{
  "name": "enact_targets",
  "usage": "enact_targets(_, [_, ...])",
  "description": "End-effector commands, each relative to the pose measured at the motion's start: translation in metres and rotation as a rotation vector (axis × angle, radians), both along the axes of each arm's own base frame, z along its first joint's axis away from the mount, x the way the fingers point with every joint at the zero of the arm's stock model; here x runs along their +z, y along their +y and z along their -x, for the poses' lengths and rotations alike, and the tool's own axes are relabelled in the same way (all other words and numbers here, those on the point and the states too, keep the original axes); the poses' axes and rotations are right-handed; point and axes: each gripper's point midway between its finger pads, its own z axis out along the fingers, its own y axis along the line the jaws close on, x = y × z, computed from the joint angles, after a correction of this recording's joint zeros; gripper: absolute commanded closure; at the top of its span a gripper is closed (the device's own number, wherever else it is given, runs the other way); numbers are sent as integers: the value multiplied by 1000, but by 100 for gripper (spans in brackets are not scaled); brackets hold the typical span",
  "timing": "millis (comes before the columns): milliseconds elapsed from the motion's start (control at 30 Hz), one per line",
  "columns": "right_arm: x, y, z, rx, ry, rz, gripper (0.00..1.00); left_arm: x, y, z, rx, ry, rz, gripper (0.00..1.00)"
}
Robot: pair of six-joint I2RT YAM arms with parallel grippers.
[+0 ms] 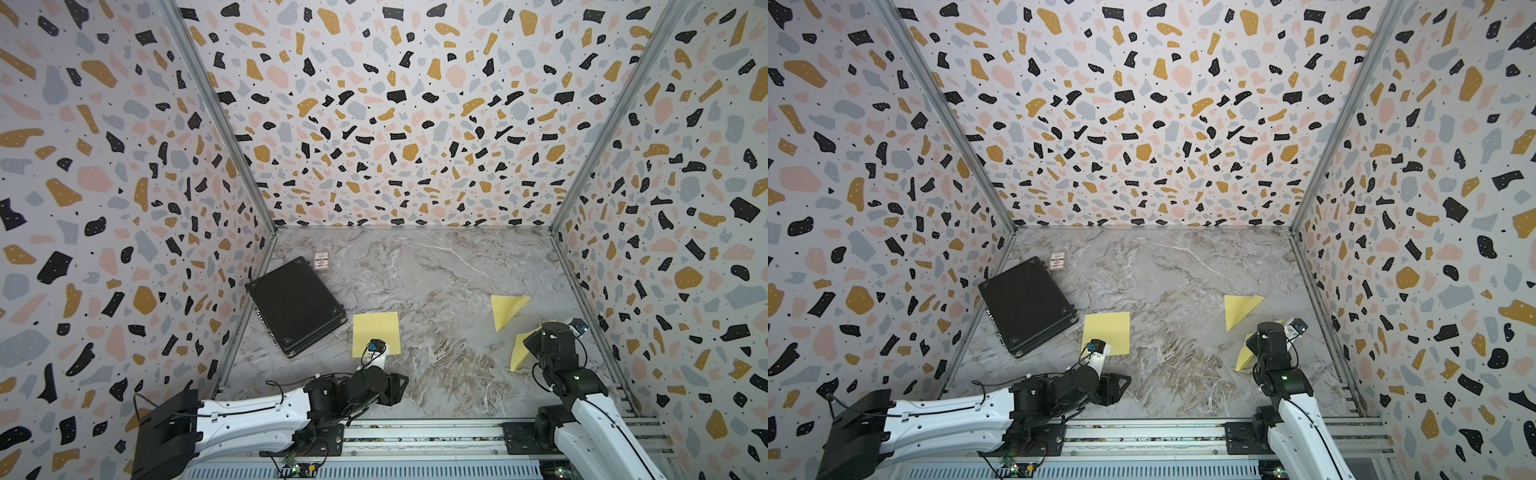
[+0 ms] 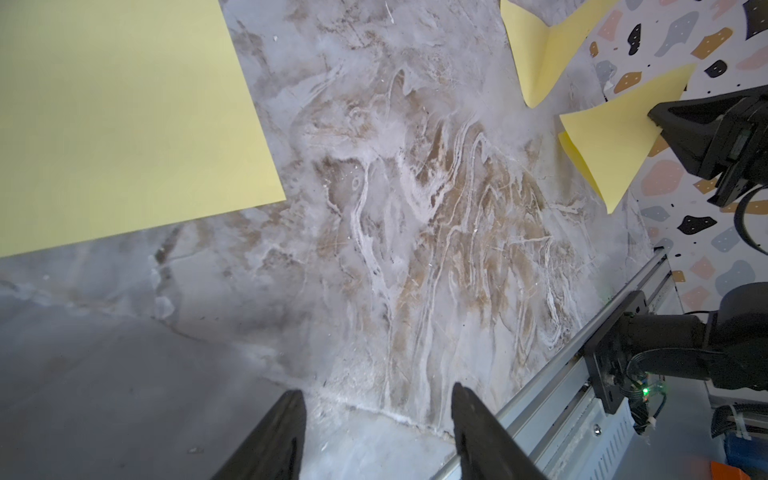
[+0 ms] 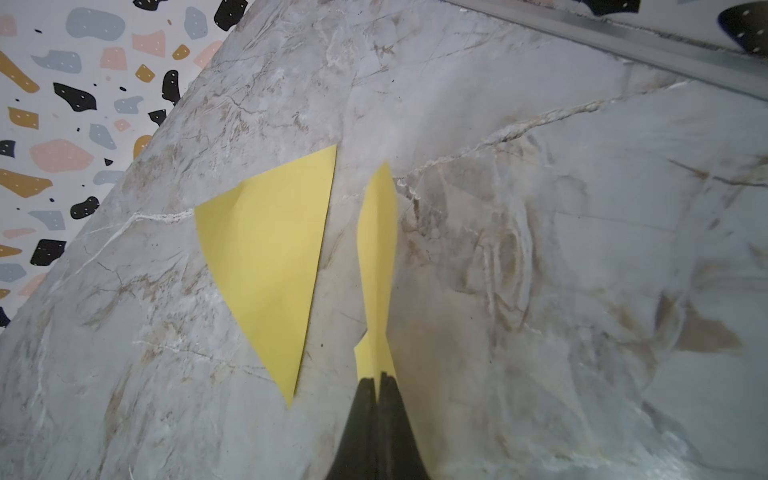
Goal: Fold the square paper diagonally
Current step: Place the paper at the center of the board.
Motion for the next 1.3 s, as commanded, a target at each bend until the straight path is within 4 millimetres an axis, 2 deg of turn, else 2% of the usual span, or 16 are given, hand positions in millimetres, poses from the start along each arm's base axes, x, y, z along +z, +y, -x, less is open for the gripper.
enact_targets(0, [10,8,-25,63,-109,-92,100,1,-1,-1,9,-6,18,40])
enact_targets(100, [5,1,-33,39,-132,-139,100,-1,0,-1,10,-6,15,40])
enact_targets(233, [-4,-15,-32,-1,-92,-76,100,-3,1,-2,13,-5,12,40])
enact_targets(333, [-20,-29,-22,-62,4,-47,100,-3,1,-1,15,-4,14,40])
enact_targets(533, [-57,-36,-15,-136,143,-108,99,-4,-2,-2,11,-4,17,40])
enact_targets(633, [-62,-41,-16,-167,179,-111,94,-6,-2,-1,11,5,10,40])
enact_targets(733, [-59,-46,-18,-184,186,-90,88,-9,0,-1,17,8,4,40])
enact_targets(800, [-60,-53,-10,-228,219,-68,84,-9,0,-2,22,6,4,40])
enact_targets(867, [-59,-57,-8,-255,221,-55,76,-10,0,-2,23,5,3,40])
enact_targets(933, [-61,-55,-7,-251,232,-62,66,-10,0,-2,21,6,0,40])
enact_targets(1000, [-62,-51,-6,-226,250,-78,60,-11,-1,-2,19,7,-5,40])
enact_targets(1267, [-69,-16,12,-64,396,-193,56,-14,0,-3,25,12,-22,40])
